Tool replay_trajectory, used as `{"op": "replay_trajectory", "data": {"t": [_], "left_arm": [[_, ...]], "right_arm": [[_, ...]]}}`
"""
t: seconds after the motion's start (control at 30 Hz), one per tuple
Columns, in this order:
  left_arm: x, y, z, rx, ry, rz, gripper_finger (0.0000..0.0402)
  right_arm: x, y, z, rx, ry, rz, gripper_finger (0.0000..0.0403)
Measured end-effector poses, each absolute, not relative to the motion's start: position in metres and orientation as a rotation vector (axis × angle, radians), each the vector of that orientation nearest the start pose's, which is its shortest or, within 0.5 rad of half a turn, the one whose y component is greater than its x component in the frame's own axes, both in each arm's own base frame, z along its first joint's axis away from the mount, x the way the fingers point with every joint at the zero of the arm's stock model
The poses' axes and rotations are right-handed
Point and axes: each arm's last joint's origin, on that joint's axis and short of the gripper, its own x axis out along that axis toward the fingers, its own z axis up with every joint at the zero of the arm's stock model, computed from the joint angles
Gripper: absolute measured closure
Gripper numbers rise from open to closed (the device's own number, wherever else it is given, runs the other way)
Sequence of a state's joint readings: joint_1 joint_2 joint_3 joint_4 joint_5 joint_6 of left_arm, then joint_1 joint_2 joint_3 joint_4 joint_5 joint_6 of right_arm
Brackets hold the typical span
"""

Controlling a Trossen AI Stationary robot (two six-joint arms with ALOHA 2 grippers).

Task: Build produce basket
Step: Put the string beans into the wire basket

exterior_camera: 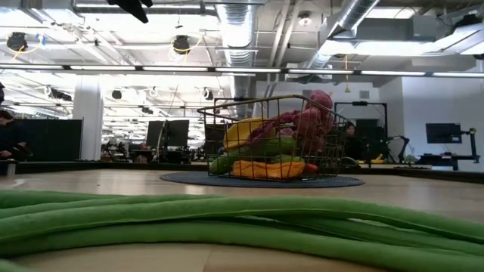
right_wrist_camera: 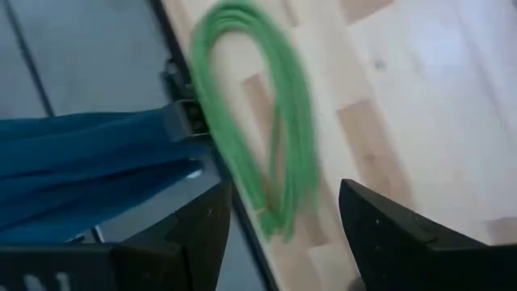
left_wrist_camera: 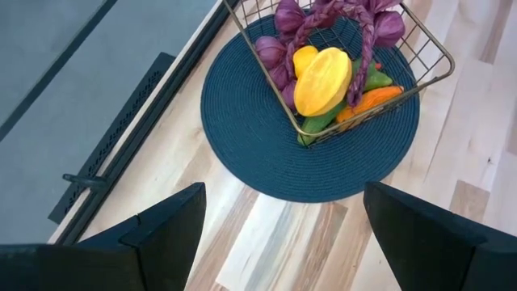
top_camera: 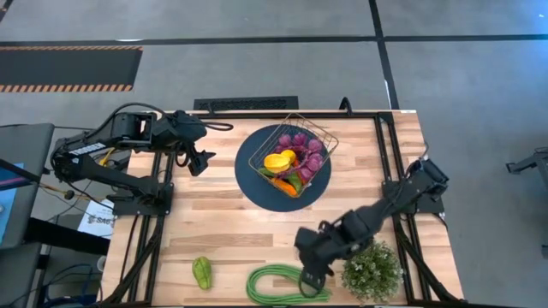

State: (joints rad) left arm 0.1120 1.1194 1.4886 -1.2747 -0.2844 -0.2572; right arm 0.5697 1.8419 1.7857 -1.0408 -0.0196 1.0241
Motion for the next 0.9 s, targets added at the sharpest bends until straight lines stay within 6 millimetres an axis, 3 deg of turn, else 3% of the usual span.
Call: {"op": "replay_trajectory", "data": {"t": [0.27, 0.63, 0.9], "left_arm": [[0.169, 0.027, 0.41, -0.175, 0.848, 0.49, 0.0079], [0.169, 0.027, 0.41, -0.2, 0.842, 0.502, 0.0079], [0.169, 0.027, 0.41, -0.196, 0.84, 0.511, 0.0079]], "right_arm": [[0.315, 0.234, 0.295, 0.599, 1.31, -0.096, 0.0154], [0.342, 0.253, 0.246, 0.559, 1.415, 0.045, 0.0154], [0.355, 0.255, 0.222, 0.537, 1.482, 0.128, 0.0154]]}}
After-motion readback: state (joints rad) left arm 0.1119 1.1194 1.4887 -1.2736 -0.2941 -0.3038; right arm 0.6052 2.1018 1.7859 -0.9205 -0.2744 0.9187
